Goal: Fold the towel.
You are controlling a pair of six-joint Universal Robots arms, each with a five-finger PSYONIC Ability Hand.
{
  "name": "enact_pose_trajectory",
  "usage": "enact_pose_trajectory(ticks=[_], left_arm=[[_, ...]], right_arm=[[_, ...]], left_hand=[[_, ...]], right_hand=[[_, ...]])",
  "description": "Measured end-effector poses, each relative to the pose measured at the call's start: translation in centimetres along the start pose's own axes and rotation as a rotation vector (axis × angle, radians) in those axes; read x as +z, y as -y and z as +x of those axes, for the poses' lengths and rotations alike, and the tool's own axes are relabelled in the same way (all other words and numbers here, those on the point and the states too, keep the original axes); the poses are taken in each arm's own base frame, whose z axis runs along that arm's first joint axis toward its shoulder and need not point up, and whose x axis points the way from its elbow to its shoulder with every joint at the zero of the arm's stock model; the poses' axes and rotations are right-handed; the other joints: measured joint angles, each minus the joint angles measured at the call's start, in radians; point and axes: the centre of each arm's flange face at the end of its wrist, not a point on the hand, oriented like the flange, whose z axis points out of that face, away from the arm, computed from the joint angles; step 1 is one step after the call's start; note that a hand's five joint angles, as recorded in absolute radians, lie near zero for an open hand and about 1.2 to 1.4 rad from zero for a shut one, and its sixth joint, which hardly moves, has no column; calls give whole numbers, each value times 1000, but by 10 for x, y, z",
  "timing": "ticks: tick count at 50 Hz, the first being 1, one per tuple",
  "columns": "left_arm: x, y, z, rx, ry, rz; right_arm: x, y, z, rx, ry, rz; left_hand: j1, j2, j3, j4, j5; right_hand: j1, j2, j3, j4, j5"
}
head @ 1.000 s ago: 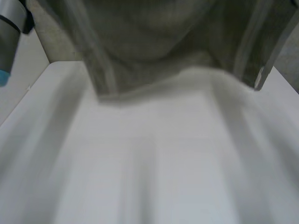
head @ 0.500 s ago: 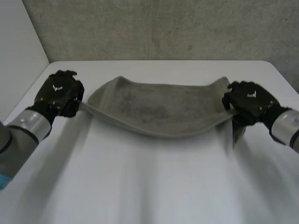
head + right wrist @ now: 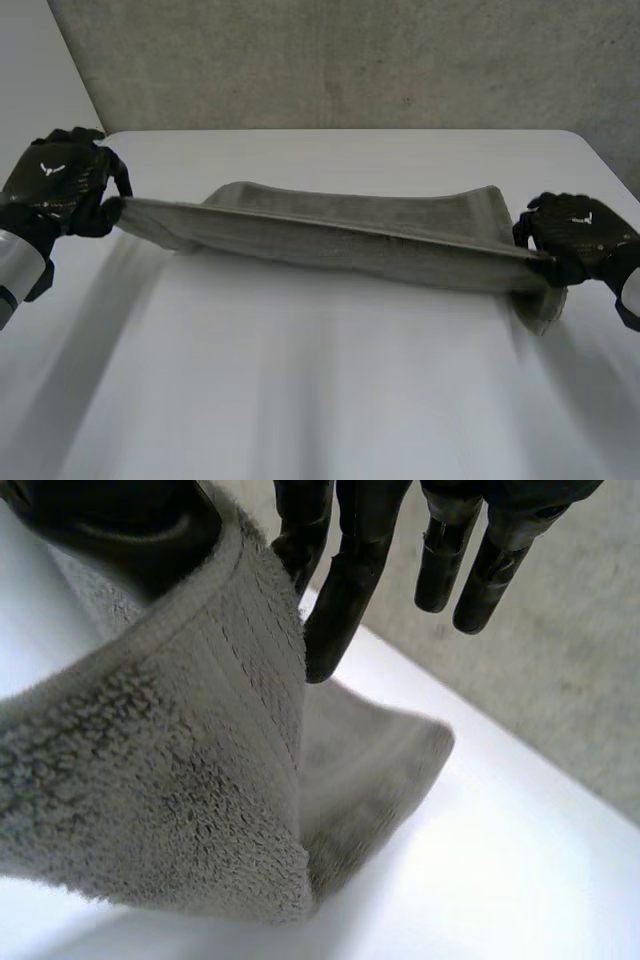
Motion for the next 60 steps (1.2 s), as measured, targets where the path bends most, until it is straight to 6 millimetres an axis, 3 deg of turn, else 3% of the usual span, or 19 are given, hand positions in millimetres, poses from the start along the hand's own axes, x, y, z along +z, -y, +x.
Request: enact_pose_trajectory(ticks=[5, 9, 13, 19, 25, 33, 42, 47, 52, 60], left_arm=[[-1, -5, 2, -25, -9, -15], [-1, -6, 2, -30, -10, -18], [-1, -6, 1, -28, -8, -17], [-1, -6, 1, -28, -8, -18], [-3, -7, 2, -35, -19, -33], [-9, -1, -9, -43, -2, -46], [-28, 31, -27, -60, 21, 6], [-34, 45, -34, -93, 34, 44], [-35, 46, -36, -131, 33, 51], [-19, 19, -39, -197, 21, -37]], right_arm=[[9, -17, 6, 28, -14, -56], [12, -24, 10, 39, -31, -81], [12, -26, 12, 45, -41, -96], [7, -26, 8, 67, -17, -128], [1, -19, 5, 61, 9, -132], [-17, 14, 9, -31, -19, -71], [-56, 89, 12, -160, -46, 117], [-65, 110, 12, -203, -31, 187], [-58, 107, 19, -196, -14, 177], [-25, 62, 26, -213, 51, 39]], left_hand=[[0, 0, 0, 0, 0], [0, 4, 0, 0, 1], [0, 4, 0, 0, 1], [0, 4, 0, 0, 1], [0, 6, 0, 0, 6], [0, 6, 0, 0, 6], [0, 6, 0, 0, 6], [1, 6, 0, 0, 8], [1, 6, 0, 0, 9], [1, 6, 0, 0, 9]], right_hand=[[-16, -25, 0, 0, -29], [-260, -266, 0, 0, -283], [-325, -308, 0, 0, -346], [5, 12, 0, 0, -16], [5, 17, 0, 0, -6], [5, 17, 0, 0, -6], [5, 17, 0, 0, -6], [5, 18, 0, 0, -6], [5, 18, 0, 0, -6], [5, 18, 0, 0, -6]])
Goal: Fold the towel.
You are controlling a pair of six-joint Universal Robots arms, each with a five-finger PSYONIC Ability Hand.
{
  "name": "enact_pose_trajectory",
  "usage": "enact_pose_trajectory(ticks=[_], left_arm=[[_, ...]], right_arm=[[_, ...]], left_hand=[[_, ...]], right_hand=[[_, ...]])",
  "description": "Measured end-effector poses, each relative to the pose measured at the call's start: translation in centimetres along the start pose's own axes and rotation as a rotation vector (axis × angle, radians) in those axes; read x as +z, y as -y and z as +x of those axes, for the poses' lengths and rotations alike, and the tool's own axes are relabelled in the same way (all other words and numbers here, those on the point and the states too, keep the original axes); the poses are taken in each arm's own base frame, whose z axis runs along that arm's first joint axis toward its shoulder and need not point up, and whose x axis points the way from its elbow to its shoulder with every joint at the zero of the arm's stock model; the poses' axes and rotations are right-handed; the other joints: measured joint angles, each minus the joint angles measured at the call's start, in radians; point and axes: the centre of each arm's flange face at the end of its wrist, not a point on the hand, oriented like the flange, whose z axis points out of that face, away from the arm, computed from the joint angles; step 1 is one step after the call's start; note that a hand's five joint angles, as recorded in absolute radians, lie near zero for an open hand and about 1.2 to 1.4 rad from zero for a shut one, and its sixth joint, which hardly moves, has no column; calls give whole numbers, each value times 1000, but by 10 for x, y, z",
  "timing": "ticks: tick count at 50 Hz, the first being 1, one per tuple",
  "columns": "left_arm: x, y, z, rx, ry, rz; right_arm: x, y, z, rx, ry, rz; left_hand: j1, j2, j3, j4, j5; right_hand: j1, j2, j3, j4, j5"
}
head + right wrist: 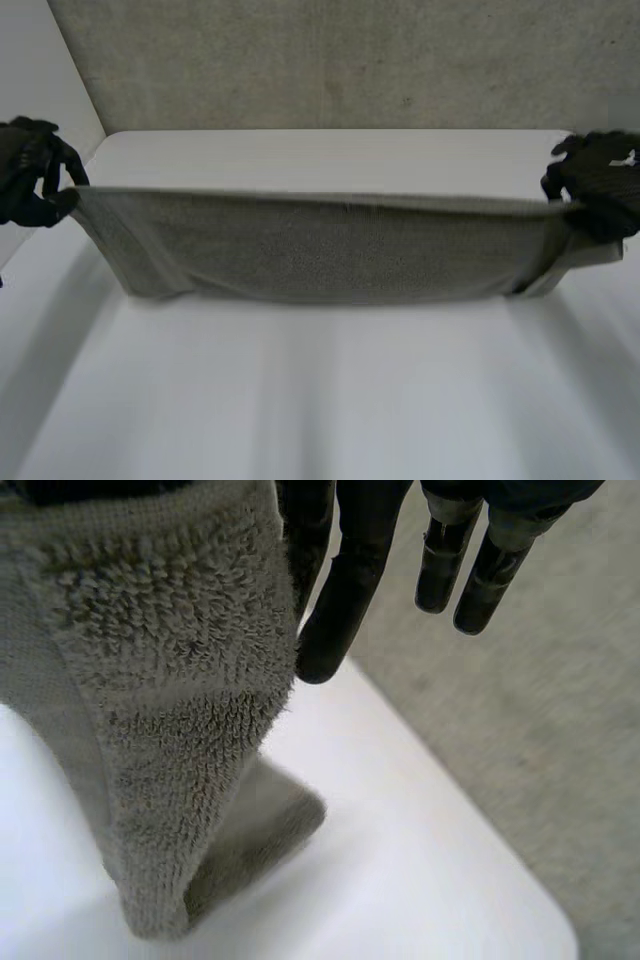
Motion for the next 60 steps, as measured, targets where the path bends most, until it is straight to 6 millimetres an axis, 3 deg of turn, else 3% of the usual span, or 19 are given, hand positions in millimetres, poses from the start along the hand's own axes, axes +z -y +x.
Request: enact_pose_trajectory(ticks=[7, 13, 20, 25, 37, 47, 49, 54, 56, 60], left_arm=[[20, -23, -11, -45, 5, -80], [30, -30, -18, -59, 8, -103], [33, -30, -20, -58, 8, -101], [32, -28, -19, -55, 8, -96], [31, -27, -17, -55, 0, -96], [45, -56, -11, -88, -41, -158], [50, -64, -5, -89, -69, -167], [57, -79, 15, -71, -140, -186], [55, -86, 24, -44, -172, -202], [44, -98, 37, 48, -213, -234]], right_arm=[[16, -34, -6, -138, 58, -144], [20, -44, -3, -167, 44, -213], [21, -49, 0, -104, 29, -237], [20, -50, 1, -66, 22, -240], [18, -38, 2, -33, 18, -200], [36, -50, -4, 0, 83, -190], [40, -52, -9, 2, 105, -192], [45, -53, -20, 3, 140, -192], [46, -54, -24, 6, 151, -193], [45, -56, -28, 13, 162, -198]], left_hand=[[2, 0, 0, 0, 2], [4, 0, 0, 0, 2], [3, 0, 0, 0, 2], [19, 0, 0, 0, 6], [19, 0, 0, 0, 6], [19, 0, 0, 0, 6], [-6, -63, 0, 0, -51], [-401, -463, 0, 0, -451], [-600, -655, 0, 0, -646], [-706, -765, 0, 0, -782]], right_hand=[[0, 0, 0, 0, 7], [-31, -68, 0, 0, -60], [-263, -276, 0, 0, -257], [-10, -24, 0, 0, -20], [-5, -8, 0, 0, -2], [-5, -8, 0, 0, 2], [-5, -8, 0, 0, 2], [-5, -8, 0, 0, 2], [-5, -8, 0, 0, 3], [-5, -8, 0, 0, 3]])
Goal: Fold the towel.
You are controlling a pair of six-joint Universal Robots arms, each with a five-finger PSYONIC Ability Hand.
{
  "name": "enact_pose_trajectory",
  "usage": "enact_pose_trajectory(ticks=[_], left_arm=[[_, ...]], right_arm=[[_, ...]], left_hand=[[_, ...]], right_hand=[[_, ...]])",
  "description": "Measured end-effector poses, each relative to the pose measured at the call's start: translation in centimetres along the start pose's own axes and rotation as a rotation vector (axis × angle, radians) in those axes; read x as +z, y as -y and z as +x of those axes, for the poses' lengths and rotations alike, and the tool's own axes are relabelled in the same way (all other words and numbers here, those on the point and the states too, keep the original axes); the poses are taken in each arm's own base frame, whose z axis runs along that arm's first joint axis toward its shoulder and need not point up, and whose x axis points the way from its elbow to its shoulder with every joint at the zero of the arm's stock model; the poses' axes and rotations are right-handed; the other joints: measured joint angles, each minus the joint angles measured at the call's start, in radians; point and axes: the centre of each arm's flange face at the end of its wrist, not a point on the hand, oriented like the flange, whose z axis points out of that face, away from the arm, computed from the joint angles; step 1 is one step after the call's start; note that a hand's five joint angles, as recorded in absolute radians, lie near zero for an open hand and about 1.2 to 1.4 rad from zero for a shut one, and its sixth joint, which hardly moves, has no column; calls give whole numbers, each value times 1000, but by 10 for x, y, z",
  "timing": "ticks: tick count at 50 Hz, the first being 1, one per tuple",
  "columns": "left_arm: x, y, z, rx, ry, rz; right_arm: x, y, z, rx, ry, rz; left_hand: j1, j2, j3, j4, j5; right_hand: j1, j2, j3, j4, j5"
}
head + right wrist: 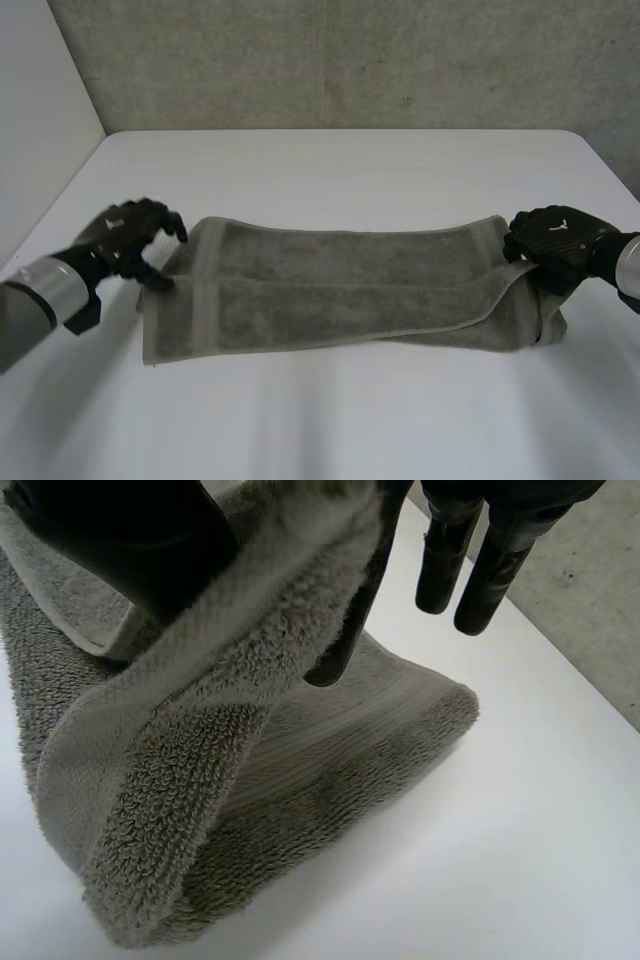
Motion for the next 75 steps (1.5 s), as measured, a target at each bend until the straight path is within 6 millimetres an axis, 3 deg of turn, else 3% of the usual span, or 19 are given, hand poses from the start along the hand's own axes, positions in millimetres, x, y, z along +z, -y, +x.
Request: enact_pose_trajectory(ticks=[11, 24, 35, 41, 43, 50, 56, 62, 70, 75], left_arm=[[-34, -27, 35, 397, -87, -72], [-33, -27, 30, 443, -132, -28], [-11, -36, 16, 483, -109, -13], [2, -46, 8, 514, -89, -46], [5, -49, 7, 519, -85, -57], [13, -41, 4, 521, -71, -46], [27, -15, -1, 452, -58, 26], [54, 8, -14, 365, -30, 96], [88, 3, -16, 338, 12, 96], [87, -12, -6, 320, -26, 52]], right_arm=[[0, -4, -3, 8, 6, -5], [0, -8, -6, 18, 14, -16], [0, -10, -11, 21, 29, -20], [1, -11, -12, 22, 32, -20], [2, -12, -11, 22, 29, -18], [8, -11, -6, 16, 5, 5], [19, -4, 2, 18, -19, 49], [44, 10, 11, -9, -56, 144], [80, 14, 22, -27, -107, 250], [89, 8, 23, -6, -116, 253]], left_hand=[[-9, -13, 0, 0, -26], [-10, -13, 0, 0, -26], [15, 11, 0, 0, 37], [643, 647, 0, 0, 667], [710, 734, 0, 0, 762], [711, 738, 0, 0, 774], [711, 738, 0, 0, 777], [711, 738, 0, 0, 778], [712, 738, 0, 0, 778], [712, 738, 0, 0, 778]], right_hand=[[0, 0, 0, 0, 0], [0, 0, 0, 0, 0], [0, 0, 0, 0, 0], [0, 0, 0, 0, 0], [0, 0, 0, 0, 0], [0, 0, 0, 0, 0], [0, 0, 0, 0, 0], [0, 0, 0, 0, 0], [0, 0, 0, 0, 0], [0, 0, 0, 0, 0]])
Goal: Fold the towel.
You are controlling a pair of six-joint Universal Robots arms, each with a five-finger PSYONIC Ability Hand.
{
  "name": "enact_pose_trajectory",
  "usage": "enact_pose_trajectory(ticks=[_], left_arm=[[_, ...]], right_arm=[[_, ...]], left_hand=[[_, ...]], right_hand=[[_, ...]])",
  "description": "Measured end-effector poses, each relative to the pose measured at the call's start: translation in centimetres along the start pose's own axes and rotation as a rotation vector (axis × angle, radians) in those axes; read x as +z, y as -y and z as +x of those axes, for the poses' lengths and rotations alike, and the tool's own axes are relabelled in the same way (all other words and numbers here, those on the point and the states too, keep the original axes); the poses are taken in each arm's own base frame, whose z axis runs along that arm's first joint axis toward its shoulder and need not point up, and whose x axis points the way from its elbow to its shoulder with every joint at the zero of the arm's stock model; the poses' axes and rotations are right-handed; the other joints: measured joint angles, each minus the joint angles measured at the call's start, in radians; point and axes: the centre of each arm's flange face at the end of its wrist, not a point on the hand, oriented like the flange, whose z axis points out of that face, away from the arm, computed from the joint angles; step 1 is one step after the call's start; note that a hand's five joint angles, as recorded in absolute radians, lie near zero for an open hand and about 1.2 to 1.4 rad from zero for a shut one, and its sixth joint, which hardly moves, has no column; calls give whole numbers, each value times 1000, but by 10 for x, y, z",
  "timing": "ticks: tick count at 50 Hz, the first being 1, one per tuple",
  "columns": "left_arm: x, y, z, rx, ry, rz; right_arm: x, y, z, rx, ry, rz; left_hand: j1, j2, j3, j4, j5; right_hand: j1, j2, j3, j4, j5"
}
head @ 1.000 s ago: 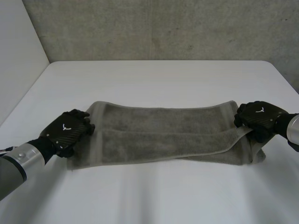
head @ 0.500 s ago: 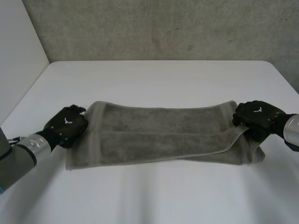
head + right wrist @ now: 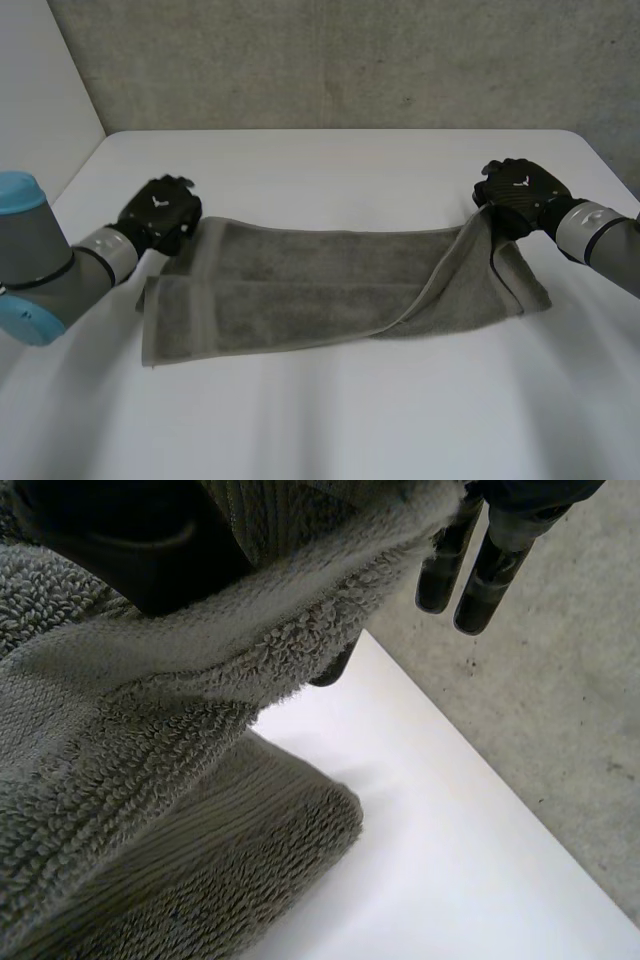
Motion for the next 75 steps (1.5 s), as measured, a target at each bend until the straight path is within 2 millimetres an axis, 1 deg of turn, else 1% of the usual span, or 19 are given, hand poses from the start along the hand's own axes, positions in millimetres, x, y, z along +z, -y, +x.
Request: enact_pose_trajectory(ticks=[2, 3, 5, 7, 8, 10, 17, 22, 25, 29, 36, 44, 57, 70, 72, 73, 74, 75], left_arm=[[-6, -3, 7, -12, -35, -15], [-10, -3, 11, -19, -58, -19], [-18, -1, 16, -29, -95, -19], [-33, 4, 21, -47, -146, -14], [-37, 6, 21, -51, -154, -13], [-54, 11, 21, -71, -182, -10], [-92, 22, 19, -115, -193, -21], [-107, 20, 24, -97, -194, -36], [-114, 16, 30, -38, -198, -49], [-119, 9, 33, 46, -206, -69], [-126, -5, 29, 226, -226, -117], [-126, -18, 21, 333, -240, -132], [-126, -27, 12, 311, -245, -109], [-118, -38, 22, 285, -295, -95], [-116, -40, 23, 292, -299, -92], [-115, -41, 23, 294, -300, -91], [-114, -41, 24, 298, -301, -90], [-113, -42, 24, 303, -301, -87]], right_arm=[[1, -3, 0, 8, -4, -8], [1, -5, 0, 10, -6, -13], [1, -8, 0, 13, -13, -24], [1, -11, 1, 15, -22, -38], [1, -12, 1, 16, -25, -41], [1, -14, 2, 17, -33, -51], [0, -17, 3, 21, -40, -66], [1, -19, 2, 24, -38, -70], [1, -21, 1, 29, -34, -76], [0, -23, -1, 34, -29, -83], [-1, -24, -4, 38, -22, -88], [-3, -25, -5, 41, -18, -92], [-3, -26, -9, 46, -9, -97], [-4, -26, -13, 48, 1, -100], [-4, -27, -14, 49, 2, -101], [-4, -27, -14, 49, 2, -101], [-4, -27, -14, 49, 3, -102], [-4, -27, -14, 50, 3, -102]], left_hand=[[0, 0, 0, 0, 0], [-32, -42, 0, 0, -46], [-223, -254, 0, 0, -244], [-448, -477, 0, 0, -478], [-479, -505, 0, 0, -511], [-551, -570, 0, 0, -599], [-631, -660, 0, 0, -702], [-653, -682, 0, 0, -727], [-653, -682, 0, 0, -726], [-653, -682, 0, 0, -725], [-653, -684, 0, 0, -727], [-655, -685, 0, 0, -731], [-677, -706, 0, 0, -751], [-677, -708, 0, 0, -749], [-670, -701, 0, 0, -723], [-614, -643, 0, 0, -673], [-503, -528, 0, 0, -548], [-337, -357, 0, 0, -379]], right_hand=[[0, 0, 0, 0, 0], [0, 0, 0, 0, 0], [0, 0, 0, 0, 0], [0, 0, 0, 0, 0], [0, 0, 0, 0, 0], [0, 0, 0, 0, 0], [0, 0, 0, 0, 0], [0, 0, 0, 0, 0], [0, 0, 0, 0, 0], [0, 0, 0, 0, 0], [0, 0, 0, 0, 0], [0, 0, 0, 0, 0], [0, 0, 0, 0, 0], [0, 0, 0, 0, 0], [0, 0, 0, 0, 0], [0, 0, 0, 0, 0], [0, 0, 0, 0, 0], [0, 0, 0, 0, 0]])
